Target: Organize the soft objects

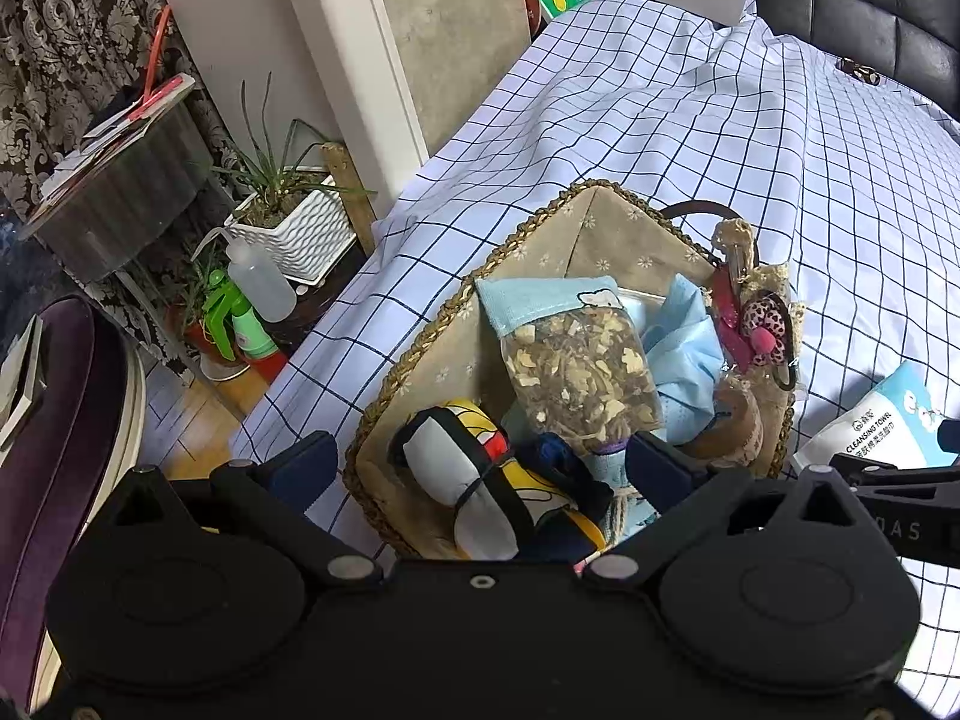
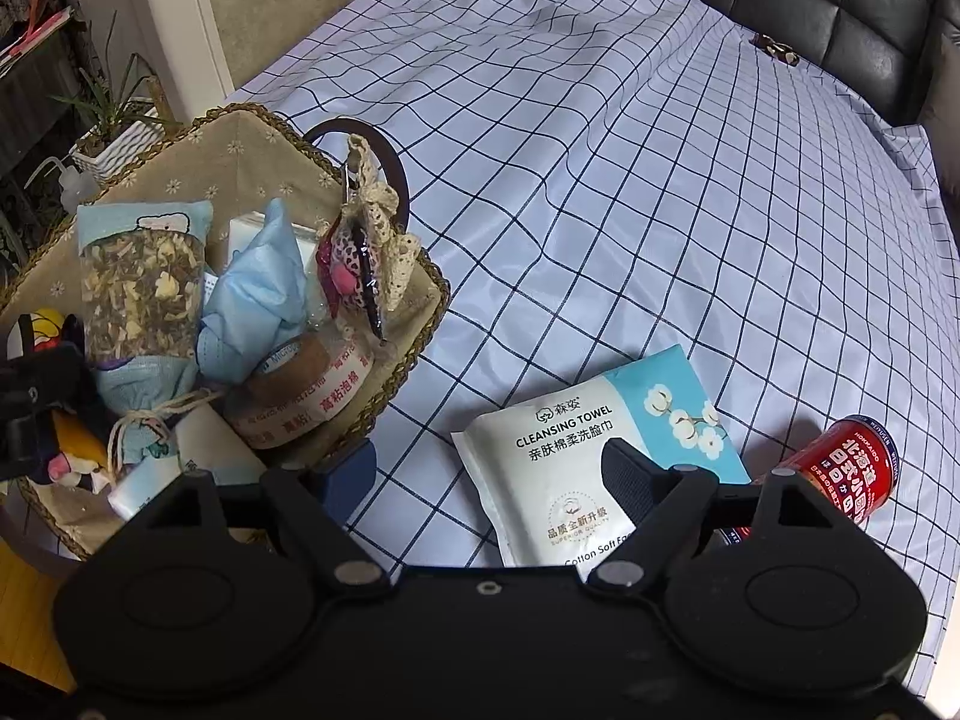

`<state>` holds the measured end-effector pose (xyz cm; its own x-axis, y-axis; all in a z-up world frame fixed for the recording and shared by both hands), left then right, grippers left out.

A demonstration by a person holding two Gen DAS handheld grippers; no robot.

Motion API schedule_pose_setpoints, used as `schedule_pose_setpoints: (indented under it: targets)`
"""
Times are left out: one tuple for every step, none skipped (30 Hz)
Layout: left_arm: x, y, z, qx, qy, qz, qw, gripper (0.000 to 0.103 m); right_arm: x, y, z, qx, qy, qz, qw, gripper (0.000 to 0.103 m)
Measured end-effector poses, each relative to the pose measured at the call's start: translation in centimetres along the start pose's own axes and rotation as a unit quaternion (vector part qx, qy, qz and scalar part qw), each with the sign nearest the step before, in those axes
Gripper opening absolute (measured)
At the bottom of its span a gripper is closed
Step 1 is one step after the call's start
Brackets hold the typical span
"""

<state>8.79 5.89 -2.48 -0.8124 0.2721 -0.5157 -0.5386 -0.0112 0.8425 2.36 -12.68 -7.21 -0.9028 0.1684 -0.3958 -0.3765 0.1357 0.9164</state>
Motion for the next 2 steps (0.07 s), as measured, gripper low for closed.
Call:
schedule_pose_setpoints:
  targets:
    - [0.01,0.01,0.02,-0.001,0.000,-0.001,1.0000,0.099,0.00,0.00,0.00,0.000,0.000,0.000,1.000,0.082]
    - [0.00,0.03,0.02,-0.001,0.000,-0.001,1.0000,0.099,0.04,-0.01,0.02,0.000,0.000,0.001,1.000,0.082]
Point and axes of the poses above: each gripper's, at about its wrist camera, not at the fingertips, and y roughly against the way its jaws point, z to its left, x to its underside, the point moved 6 cm from there along -y, roughly the way its jaws point, and after that the axes turned 4 degrees about z, right-handed, at the moved point
